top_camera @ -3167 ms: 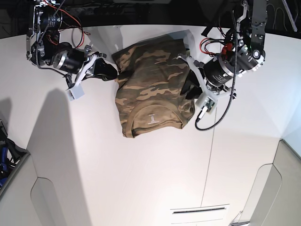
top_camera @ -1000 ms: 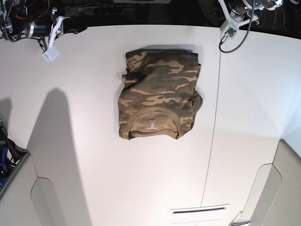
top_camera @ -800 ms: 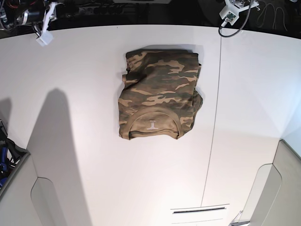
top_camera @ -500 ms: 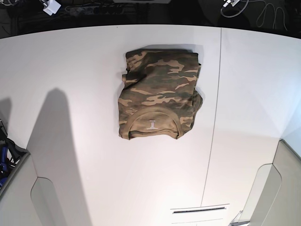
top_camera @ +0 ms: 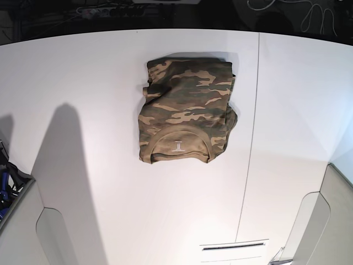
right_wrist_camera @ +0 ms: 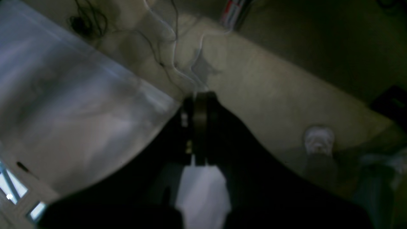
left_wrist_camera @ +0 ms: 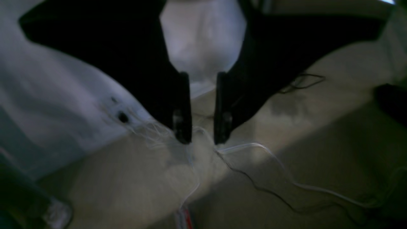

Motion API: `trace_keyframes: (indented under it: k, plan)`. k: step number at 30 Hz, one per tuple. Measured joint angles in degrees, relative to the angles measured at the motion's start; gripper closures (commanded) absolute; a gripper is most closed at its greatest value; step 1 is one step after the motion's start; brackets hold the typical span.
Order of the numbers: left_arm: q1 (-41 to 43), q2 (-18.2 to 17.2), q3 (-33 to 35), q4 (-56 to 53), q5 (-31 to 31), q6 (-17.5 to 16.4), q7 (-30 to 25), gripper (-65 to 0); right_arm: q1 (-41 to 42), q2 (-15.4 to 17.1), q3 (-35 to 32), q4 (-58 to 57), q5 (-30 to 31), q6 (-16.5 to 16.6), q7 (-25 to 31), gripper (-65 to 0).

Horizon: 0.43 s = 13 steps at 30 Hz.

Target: Fold the T-shirt properly

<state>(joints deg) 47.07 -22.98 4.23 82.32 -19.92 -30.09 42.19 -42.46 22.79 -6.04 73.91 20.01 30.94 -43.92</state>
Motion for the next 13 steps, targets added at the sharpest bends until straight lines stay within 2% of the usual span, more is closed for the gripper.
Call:
trace_keyframes:
  k: [6, 9, 10, 13]
  plan:
    - [-7.0, 5.0, 2.6, -10.8, 0.0, -0.2, -0.1, -13.1, 7.5, -1.3, 0.1, -10.1, -0.2, -2.3, -0.1, 0.0]
    - [-9.6, 6.4, 3.4, -15.3, 0.7, -0.2, 0.2, -13.1, 11.3, -2.4, 0.1, -14.2, -0.1, -8.9, -2.6, 0.0]
    - [-10.4, 6.8, 3.7, -16.6, 1.0, 0.2, 1.0, -13.1, 12.4, -2.6, 0.1, -15.3, 0.0, -9.8, -3.9, 0.0]
    - [-13.4, 8.0, 5.7, -20.0, 2.4, 5.2, 4.4, -13.1, 15.2, -2.7, -0.3, -18.3, -0.3, -11.3, -7.0, 0.0]
